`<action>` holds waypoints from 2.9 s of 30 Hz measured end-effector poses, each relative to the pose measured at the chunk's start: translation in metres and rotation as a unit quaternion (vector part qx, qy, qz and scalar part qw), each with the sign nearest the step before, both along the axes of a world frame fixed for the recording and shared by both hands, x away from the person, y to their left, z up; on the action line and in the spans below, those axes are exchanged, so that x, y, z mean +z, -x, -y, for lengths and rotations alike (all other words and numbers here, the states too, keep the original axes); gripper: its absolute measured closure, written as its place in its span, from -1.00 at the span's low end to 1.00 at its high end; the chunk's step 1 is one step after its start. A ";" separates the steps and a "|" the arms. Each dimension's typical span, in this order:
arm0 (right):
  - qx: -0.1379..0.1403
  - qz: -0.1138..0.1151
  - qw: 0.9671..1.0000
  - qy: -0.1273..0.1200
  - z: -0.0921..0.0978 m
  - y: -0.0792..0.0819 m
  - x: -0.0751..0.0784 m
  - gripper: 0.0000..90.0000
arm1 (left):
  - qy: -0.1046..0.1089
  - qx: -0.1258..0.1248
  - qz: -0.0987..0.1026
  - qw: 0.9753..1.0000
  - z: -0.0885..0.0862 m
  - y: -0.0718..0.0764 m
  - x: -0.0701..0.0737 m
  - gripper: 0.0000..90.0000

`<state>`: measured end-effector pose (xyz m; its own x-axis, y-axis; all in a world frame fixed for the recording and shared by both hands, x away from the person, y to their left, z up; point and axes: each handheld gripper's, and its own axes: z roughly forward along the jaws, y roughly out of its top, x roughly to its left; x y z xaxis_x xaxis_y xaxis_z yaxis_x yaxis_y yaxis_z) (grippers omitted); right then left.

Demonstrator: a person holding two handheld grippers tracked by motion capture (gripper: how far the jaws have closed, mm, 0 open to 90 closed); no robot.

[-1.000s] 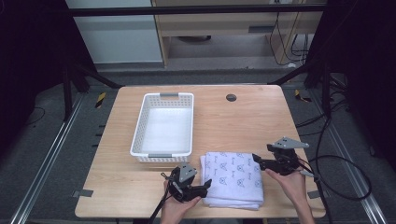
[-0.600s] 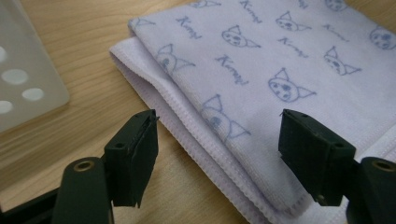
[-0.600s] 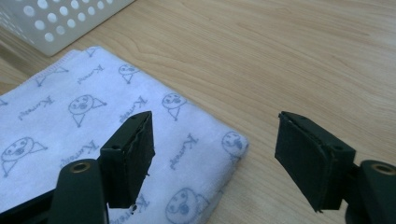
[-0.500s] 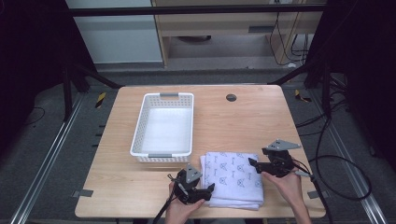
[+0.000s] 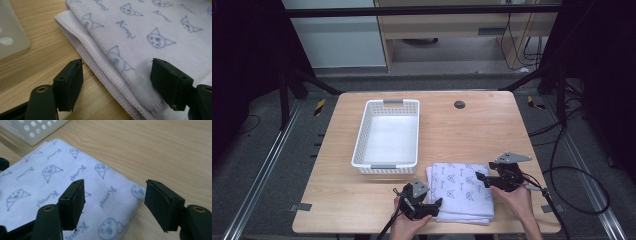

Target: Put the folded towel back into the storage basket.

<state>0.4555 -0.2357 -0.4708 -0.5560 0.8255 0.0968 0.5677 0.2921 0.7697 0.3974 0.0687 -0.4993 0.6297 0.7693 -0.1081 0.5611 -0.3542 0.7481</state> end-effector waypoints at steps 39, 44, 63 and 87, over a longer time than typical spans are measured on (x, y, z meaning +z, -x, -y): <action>-0.009 -0.060 0.998 -0.014 0.002 -0.007 -0.029 -0.13 | -0.002 0.006 -0.025 1.000 0.008 0.000 -0.001 -0.19; -0.008 -0.064 0.998 -0.020 0.003 -0.007 -0.029 -0.09 | 0.005 0.001 -0.031 1.000 0.009 0.000 0.000 -0.03; 0.010 -0.085 0.995 -0.052 0.003 -0.008 -0.028 0.41 | 0.043 -0.006 -0.064 0.997 0.009 -0.001 0.000 0.52; 0.024 -0.048 0.995 -0.087 0.006 0.004 0.003 0.52 | 0.066 -0.010 -0.019 0.998 0.001 0.010 0.022 0.72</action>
<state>0.4516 -0.2417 -0.4673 -0.5754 0.7644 0.2909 0.6296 0.1870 0.7541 0.3870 0.0677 -0.4773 0.6387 0.7336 -0.2323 0.5841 -0.2657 0.7670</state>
